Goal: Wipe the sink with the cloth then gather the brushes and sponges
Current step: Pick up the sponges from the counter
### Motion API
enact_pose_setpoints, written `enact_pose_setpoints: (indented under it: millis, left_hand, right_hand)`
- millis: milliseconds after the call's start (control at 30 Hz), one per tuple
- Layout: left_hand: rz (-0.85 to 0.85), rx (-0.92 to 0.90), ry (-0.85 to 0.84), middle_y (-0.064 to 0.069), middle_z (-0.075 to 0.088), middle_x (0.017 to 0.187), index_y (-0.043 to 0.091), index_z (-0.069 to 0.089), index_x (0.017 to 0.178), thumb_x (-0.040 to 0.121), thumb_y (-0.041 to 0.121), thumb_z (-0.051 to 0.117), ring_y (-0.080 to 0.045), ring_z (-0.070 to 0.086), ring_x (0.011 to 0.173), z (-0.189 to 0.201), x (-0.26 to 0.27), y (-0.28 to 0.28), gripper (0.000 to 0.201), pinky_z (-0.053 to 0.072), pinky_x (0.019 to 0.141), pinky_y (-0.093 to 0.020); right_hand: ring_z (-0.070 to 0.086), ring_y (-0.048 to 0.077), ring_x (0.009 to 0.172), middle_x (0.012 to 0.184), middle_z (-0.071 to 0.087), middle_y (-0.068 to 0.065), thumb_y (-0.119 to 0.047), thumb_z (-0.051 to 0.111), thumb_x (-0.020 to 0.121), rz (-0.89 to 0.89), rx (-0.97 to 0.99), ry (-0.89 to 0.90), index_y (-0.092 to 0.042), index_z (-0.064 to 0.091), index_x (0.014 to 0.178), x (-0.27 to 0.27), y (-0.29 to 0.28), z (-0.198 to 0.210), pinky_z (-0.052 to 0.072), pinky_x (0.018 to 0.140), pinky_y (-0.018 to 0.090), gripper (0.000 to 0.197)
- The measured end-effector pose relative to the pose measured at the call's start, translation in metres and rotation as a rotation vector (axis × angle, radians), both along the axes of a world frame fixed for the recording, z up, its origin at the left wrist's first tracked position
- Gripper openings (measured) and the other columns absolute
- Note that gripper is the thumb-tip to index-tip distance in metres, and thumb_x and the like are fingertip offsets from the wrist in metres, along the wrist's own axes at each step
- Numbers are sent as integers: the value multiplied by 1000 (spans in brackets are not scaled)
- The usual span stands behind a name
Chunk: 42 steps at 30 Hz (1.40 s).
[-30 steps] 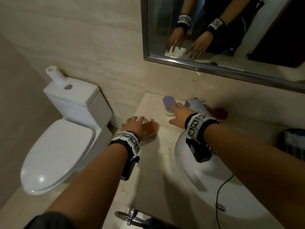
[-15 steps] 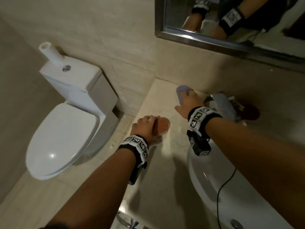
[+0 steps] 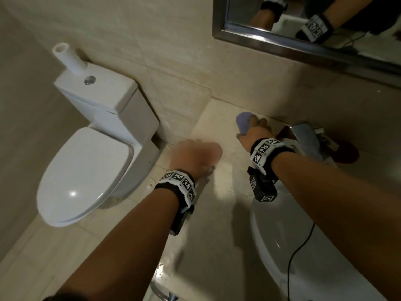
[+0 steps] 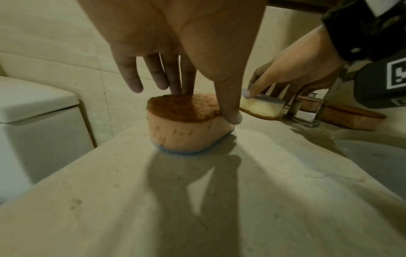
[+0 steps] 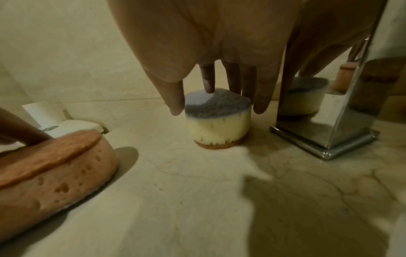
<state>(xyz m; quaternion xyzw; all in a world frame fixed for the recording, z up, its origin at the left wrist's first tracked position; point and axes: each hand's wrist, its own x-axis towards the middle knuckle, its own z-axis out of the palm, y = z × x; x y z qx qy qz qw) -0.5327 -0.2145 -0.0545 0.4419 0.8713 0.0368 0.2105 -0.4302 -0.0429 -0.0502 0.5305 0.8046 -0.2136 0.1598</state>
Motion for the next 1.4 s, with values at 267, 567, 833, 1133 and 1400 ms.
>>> enact_pose_setpoints:
  millis: [267, 567, 833, 1133, 1400]
  left_hand:
    - [26, -23, -77, -7, 45, 128, 16, 40, 135, 73, 46, 71, -27, 43, 118, 9, 5, -4, 75, 44, 97, -41]
    - [41, 31, -20, -10, 46, 124, 11, 46, 126, 78, 36, 68, -29, 45, 114, 50, 10, -24, 59, 45, 94, -42]
    - [36, 96, -2, -10, 48, 124, 12, 46, 126, 77, 33, 68, -30, 47, 114, 91, 19, -52, 58, 44, 96, -43]
    - [-100, 108, 2, -10, 46, 124, 12, 45, 129, 76, 35, 70, -28, 45, 116, 131, 18, -116, 63, 46, 96, -43]
    - [-302, 162, -13, -10, 48, 116, 13, 50, 119, 74, 52, 68, -30, 49, 107, 140, 67, -134, 63, 47, 92, -43]
  right_hand:
    - [44, 39, 123, 139, 37, 22, -28, 66, 81, -5, -26, 122, -6, 24, 141, 7, -10, 2, 42, 99, 43, 76]
    - [40, 36, 129, 148, 28, 16, -38, 67, 79, 85, -23, 124, -11, 9, 150, 21, -27, 45, 43, 100, 43, 95]
    - [50, 36, 117, 135, 41, 15, -40, 69, 75, 183, 72, 121, -10, 32, 138, 37, -65, 93, 47, 92, 40, 79]
    - [51, 36, 112, 131, 41, 13, -38, 72, 72, 116, 176, 127, -15, 32, 135, 69, -138, 133, 48, 90, 41, 79]
    - [46, 34, 122, 140, 36, 12, -44, 69, 73, -8, 255, 131, -20, 29, 140, 133, -202, 172, 45, 96, 41, 82]
